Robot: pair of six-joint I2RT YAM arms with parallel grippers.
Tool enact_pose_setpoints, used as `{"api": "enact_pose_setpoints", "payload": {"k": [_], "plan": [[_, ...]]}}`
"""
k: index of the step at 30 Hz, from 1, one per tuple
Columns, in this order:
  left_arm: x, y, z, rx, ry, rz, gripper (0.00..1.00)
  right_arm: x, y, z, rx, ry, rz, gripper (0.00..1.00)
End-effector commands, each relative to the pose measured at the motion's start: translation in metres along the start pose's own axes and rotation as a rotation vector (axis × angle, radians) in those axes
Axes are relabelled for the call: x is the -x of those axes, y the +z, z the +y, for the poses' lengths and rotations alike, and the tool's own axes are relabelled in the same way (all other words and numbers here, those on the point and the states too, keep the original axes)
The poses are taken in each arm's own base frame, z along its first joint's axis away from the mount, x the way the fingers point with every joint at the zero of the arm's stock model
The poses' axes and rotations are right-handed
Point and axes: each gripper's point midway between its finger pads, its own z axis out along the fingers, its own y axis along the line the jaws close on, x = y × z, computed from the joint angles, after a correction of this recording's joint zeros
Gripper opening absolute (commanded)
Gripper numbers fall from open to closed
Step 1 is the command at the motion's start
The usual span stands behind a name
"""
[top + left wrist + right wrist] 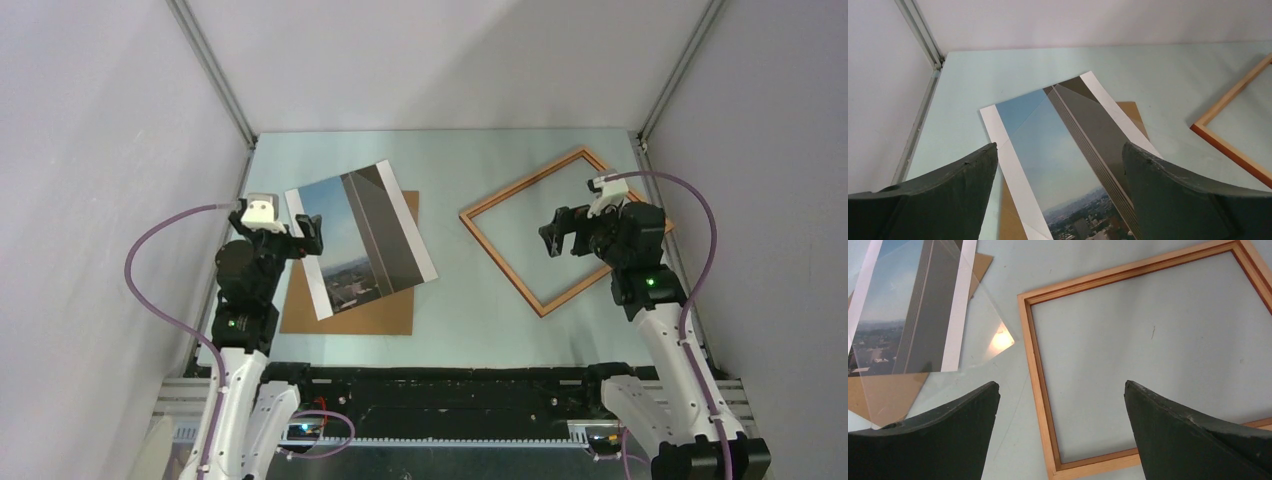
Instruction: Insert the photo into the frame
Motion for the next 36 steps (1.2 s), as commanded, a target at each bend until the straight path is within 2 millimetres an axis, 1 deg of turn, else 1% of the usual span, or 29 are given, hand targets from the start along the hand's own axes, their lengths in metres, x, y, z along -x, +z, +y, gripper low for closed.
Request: {"api": "enact_pose_setpoints", "payload": {"k": [1,11,13,15,16,17,18,19,20,21,22,23,24,25,26,27,28,29,30,31,32,33,34,35,36], "plan": [[-0.004,0.002,0.002,0.004,0.000,0.005,0.98,0.006,0.004,0.001,0.002,-0.030,-0.027,1.00],[-0.008,0.003,0.002,0.000,0.007,0.024,0.98,0.004,0.008,0.012,0.038,-0.071,-0.015,1.00],[-0.011,0.002,0.000,-0.010,0.020,0.033,0.98,0.007,0.010,0.017,0.055,-0.086,-0.013,1.00],[-0.013,0.002,-0.001,-0.016,0.021,0.046,0.98,0.011,0.014,0.030,0.085,-0.118,-0.007,1.00],[-0.015,0.002,-0.001,-0.016,0.020,0.054,0.98,0.015,0.017,0.033,0.088,-0.133,-0.007,1.00],[-0.017,0.003,0.000,-0.015,0.032,0.063,0.98,0.014,0.022,0.039,0.094,-0.148,0.006,1.00],[-0.018,0.004,0.001,-0.015,0.038,0.072,0.98,0.019,0.024,0.044,0.100,-0.171,0.001,1.00],[-0.021,0.005,0.001,-0.015,0.043,0.085,0.98,0.015,0.031,0.053,0.110,-0.193,0.021,1.00],[-0.021,0.005,0.001,-0.015,0.043,0.089,0.98,0.019,0.035,0.054,0.094,-0.218,0.023,1.00],[-0.025,0.007,0.002,-0.014,0.040,0.105,0.98,0.009,0.045,0.068,0.128,-0.241,0.062,1.00],[-0.025,0.008,0.002,-0.012,0.034,0.109,0.98,0.014,0.049,0.073,0.134,-0.259,0.061,1.00],[-0.030,0.009,0.002,-0.013,0.030,0.129,0.98,0.004,0.059,0.087,0.170,-0.270,0.100,1.00],[-0.032,0.010,0.002,-0.013,0.024,0.138,0.98,0.007,0.063,0.096,0.194,-0.274,0.098,1.00],[-0.037,0.012,0.002,-0.014,0.021,0.159,0.98,0.001,0.074,0.110,0.231,-0.277,0.127,1.00],[-0.041,0.014,0.003,-0.010,0.018,0.173,0.98,0.001,0.079,0.120,0.269,-0.277,0.126,1.00],[-0.049,0.015,0.003,-0.008,0.016,0.202,0.98,-0.003,0.091,0.132,0.299,-0.276,0.147,1.00],[-0.054,0.016,0.005,0.000,0.015,0.220,0.98,-0.006,0.097,0.140,0.326,-0.272,0.160,1.00],[-0.063,0.018,0.005,0.005,-0.001,0.256,0.98,-0.007,0.108,0.151,0.349,-0.268,0.180,1.00],[-0.070,0.021,0.004,0.006,-0.023,0.287,0.98,-0.010,0.113,0.162,0.383,-0.270,0.197,1.00],[-0.077,0.020,0.003,0.000,-0.034,0.318,0.98,-0.014,0.127,0.168,0.394,-0.270,0.229,1.00],[-0.083,0.023,-0.002,-0.020,-0.062,0.351,0.98,-0.030,0.139,0.175,0.415,-0.273,0.284,1.00],[-0.088,0.022,-0.005,-0.030,-0.082,0.385,0.98,-0.020,0.145,0.182,0.428,-0.278,0.286,1.00],[-0.101,0.021,-0.013,-0.061,-0.122,0.447,0.98,-0.037,0.157,0.187,0.443,-0.278,0.342,1.00],[-0.102,0.021,-0.021,-0.092,-0.162,0.468,0.98,-0.027,0.162,0.193,0.457,-0.278,0.348,0.99],[-0.114,0.020,-0.024,-0.103,-0.189,0.521,0.98,-0.046,0.176,0.193,0.456,-0.274,0.409,0.97]]}}
